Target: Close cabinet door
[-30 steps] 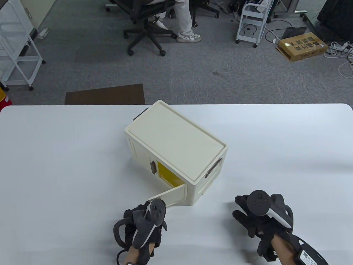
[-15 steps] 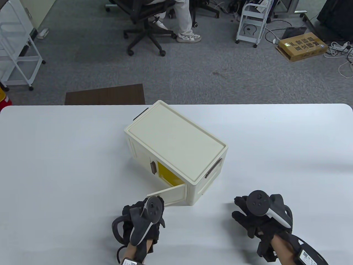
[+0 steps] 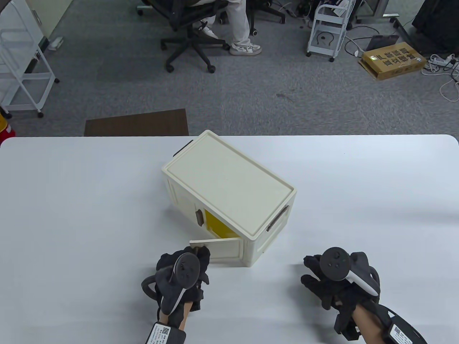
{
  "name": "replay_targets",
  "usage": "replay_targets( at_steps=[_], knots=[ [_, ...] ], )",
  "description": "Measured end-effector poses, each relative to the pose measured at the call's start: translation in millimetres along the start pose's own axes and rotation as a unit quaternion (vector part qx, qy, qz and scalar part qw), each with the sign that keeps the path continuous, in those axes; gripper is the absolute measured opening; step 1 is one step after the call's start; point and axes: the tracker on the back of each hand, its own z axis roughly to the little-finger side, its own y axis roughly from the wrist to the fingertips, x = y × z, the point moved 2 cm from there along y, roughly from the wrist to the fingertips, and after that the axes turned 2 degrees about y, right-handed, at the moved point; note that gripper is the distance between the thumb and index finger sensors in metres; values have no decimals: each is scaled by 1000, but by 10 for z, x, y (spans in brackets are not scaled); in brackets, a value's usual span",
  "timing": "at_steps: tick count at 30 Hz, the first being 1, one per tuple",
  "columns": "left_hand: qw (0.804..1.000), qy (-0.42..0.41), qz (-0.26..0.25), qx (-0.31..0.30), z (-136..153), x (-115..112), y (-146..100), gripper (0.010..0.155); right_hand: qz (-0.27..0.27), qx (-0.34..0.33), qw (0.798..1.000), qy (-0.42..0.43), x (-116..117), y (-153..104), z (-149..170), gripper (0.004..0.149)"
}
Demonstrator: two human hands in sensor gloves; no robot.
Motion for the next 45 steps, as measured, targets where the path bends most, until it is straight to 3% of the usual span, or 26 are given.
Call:
replay_targets(
  at_steps=[23, 45],
  knots=[
    [998, -23, -33, 44, -90, -58, 295, 53, -10, -13, 1000, -2, 26, -3, -30, 79],
    [999, -39, -11, 5, -174, -143, 531, 52, -22, -22, 999, -9, 52, -2, -64, 79]
  ],
)
